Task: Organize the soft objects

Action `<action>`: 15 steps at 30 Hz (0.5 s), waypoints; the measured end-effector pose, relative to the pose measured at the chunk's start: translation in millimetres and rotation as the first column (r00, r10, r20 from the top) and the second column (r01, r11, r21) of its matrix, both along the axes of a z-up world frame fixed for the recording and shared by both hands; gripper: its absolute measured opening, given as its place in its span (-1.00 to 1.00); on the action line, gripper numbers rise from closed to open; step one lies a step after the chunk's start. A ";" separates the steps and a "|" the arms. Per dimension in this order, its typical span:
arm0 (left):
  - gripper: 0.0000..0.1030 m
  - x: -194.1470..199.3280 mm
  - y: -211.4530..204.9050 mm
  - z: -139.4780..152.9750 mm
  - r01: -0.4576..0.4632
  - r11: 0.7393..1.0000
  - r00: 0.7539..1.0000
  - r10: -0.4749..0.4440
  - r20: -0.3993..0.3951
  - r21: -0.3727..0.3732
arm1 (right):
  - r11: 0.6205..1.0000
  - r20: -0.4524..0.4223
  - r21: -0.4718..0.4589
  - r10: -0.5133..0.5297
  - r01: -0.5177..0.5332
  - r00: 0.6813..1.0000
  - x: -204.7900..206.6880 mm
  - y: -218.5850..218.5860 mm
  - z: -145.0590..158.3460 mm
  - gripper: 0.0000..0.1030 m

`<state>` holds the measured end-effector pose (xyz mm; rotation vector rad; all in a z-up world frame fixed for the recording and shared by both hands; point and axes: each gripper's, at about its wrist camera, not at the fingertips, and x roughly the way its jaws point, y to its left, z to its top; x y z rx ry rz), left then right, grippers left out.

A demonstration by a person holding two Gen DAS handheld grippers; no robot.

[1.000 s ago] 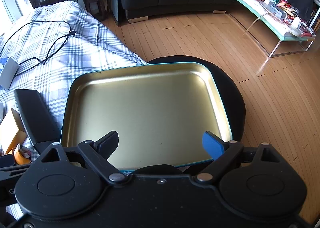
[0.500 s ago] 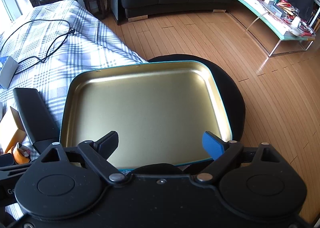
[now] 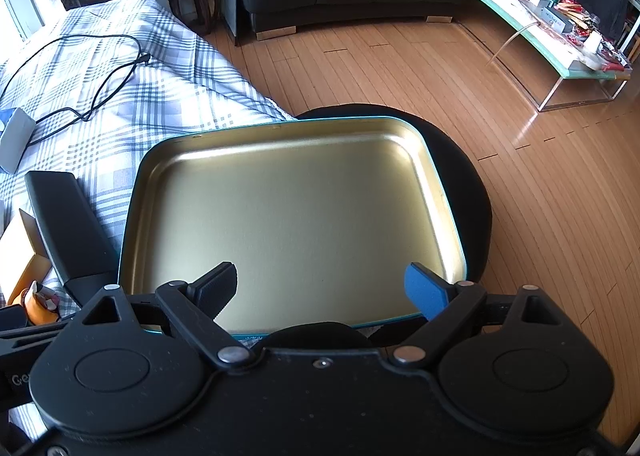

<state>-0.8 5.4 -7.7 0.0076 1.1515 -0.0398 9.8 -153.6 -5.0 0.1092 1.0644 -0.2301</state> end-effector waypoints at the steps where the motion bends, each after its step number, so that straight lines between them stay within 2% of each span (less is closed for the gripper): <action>1: 0.99 0.0 0.1 0.0 0.000 1.000 1.000 0.000 0.000 0.000 | 1.000 -0.001 -0.001 0.000 0.000 1.000 -0.9 0.2 -0.6 0.70; 15: 0.99 -0.3 2.1 -0.4 -0.003 1.000 1.000 0.003 -0.002 -0.003 | 1.000 -0.009 -0.002 0.001 -0.001 1.000 0.4 2.2 -3.1 0.70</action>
